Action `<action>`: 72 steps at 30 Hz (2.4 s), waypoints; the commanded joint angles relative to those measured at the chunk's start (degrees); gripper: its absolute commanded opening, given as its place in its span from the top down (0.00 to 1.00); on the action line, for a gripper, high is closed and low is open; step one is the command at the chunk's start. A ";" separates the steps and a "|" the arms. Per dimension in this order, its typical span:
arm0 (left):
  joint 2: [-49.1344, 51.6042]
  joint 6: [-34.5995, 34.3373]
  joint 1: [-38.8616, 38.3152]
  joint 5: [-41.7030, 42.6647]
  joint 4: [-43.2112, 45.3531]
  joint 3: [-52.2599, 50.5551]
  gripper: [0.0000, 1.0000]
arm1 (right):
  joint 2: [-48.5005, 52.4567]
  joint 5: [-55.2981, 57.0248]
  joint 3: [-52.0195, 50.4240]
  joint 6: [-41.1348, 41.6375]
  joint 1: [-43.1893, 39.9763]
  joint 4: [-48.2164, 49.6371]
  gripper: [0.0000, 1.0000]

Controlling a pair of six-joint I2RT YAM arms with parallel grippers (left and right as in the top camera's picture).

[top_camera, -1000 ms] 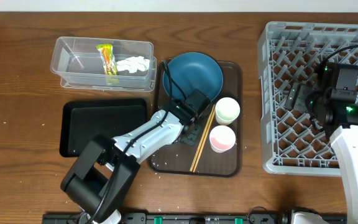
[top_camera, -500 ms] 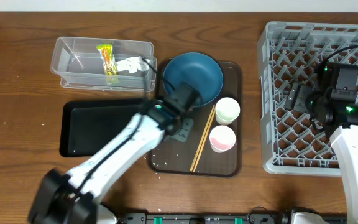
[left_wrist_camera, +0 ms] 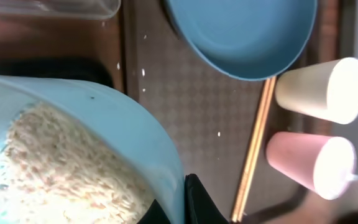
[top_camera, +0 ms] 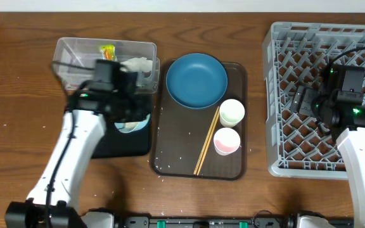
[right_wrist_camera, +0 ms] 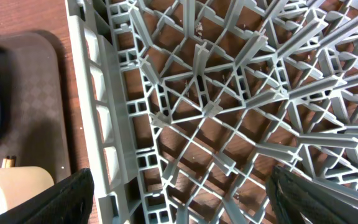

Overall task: Sort waste into correct bins and load items into the dishwasher rack
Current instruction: 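Lift the bowl over the black tray and tip the rice out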

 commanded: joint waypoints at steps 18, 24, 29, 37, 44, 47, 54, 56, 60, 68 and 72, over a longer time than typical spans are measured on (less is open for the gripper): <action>8.28 14.97 26.05 56.54 7.41 -12.15 0.94 | -0.72 -2.19 1.20 0.57 -0.04 -2.45 0.13; 9.99 4.11 30.67 59.32 7.37 -12.13 0.94 | -0.72 -2.19 1.20 0.59 0.00 -2.73 0.13; 9.97 -8.66 34.91 59.32 6.71 -12.13 0.94 | -0.72 -2.19 1.20 0.57 -0.04 -2.80 0.13; 9.97 -14.01 38.27 59.19 7.98 -12.15 0.94 | -0.72 -2.19 1.20 0.57 -0.02 -3.06 0.13; 9.92 -14.47 38.45 43.19 9.42 -12.15 0.94 | -0.72 -2.16 1.20 0.57 -0.04 -3.65 0.13; 9.73 -3.41 37.29 59.49 11.52 -12.15 0.94 | -0.72 -2.16 1.20 0.57 -0.04 -4.04 0.13; 9.40 -1.46 35.76 59.25 12.74 -12.00 0.94 | -0.72 -2.16 1.20 0.57 -0.04 -4.31 0.13; 9.20 -1.22 35.21 57.99 14.19 -11.98 0.94 | -0.72 -2.19 1.20 0.57 -0.04 -4.33 0.12; 9.20 -1.46 34.97 58.29 17.66 -11.98 0.94 | -0.72 -2.19 1.20 0.57 -0.04 -4.42 0.12; 8.66 1.01 33.64 58.49 18.40 -11.98 0.94 | -0.72 -2.16 1.20 0.57 -0.04 -4.48 0.12; 8.04 -1.29 31.34 56.28 18.34 -11.98 0.94 | -0.72 -2.19 1.20 0.57 -0.04 -4.44 0.12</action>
